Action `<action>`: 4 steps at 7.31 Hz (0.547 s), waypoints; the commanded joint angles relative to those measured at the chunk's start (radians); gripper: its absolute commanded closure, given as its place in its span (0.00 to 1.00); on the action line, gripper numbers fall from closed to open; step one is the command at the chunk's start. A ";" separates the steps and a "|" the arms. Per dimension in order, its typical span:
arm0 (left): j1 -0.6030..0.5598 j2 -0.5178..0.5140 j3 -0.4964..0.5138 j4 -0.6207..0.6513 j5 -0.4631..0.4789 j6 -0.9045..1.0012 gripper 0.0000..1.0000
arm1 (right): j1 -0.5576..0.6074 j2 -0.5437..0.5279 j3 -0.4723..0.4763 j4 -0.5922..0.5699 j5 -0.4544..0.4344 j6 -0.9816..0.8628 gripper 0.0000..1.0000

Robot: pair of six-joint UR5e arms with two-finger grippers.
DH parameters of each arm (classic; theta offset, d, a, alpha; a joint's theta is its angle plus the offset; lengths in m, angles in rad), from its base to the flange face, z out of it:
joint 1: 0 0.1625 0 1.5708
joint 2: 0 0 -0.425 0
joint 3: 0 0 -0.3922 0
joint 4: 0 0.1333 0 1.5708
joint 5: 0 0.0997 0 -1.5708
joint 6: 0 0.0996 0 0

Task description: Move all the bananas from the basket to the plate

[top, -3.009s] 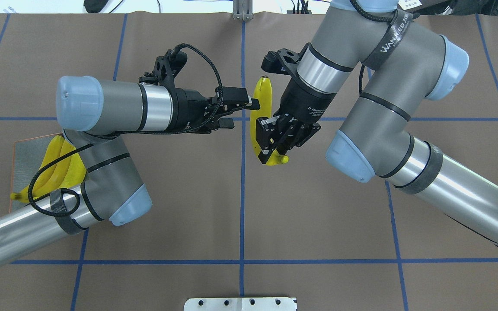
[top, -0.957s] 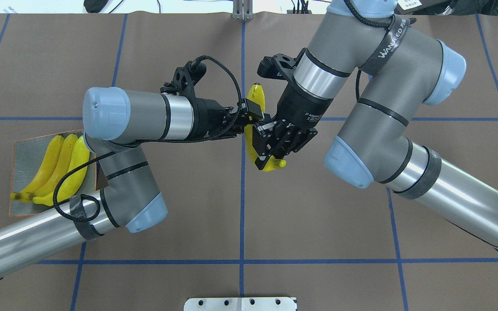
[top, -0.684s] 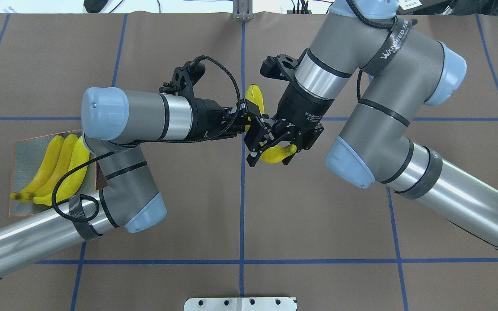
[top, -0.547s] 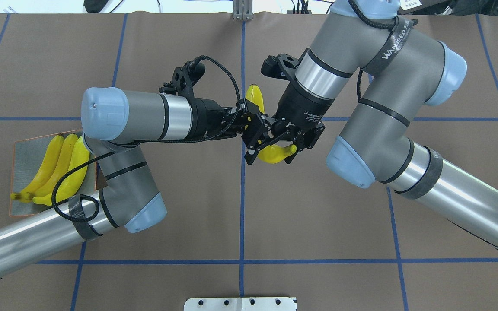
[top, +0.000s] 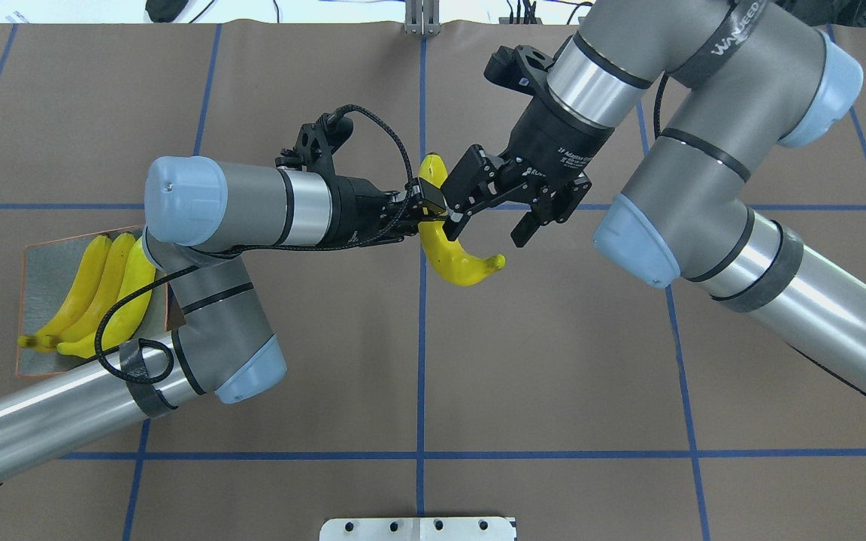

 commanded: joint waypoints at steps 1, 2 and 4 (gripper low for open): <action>-0.003 0.007 0.032 0.000 0.000 0.004 1.00 | 0.090 -0.041 0.051 -0.004 0.027 0.000 0.01; -0.029 0.027 0.030 -0.002 -0.002 0.011 1.00 | 0.151 -0.064 0.066 -0.005 0.012 0.000 0.01; -0.180 0.137 -0.006 -0.005 -0.177 0.079 1.00 | 0.256 -0.130 0.082 -0.007 -0.124 -0.002 0.01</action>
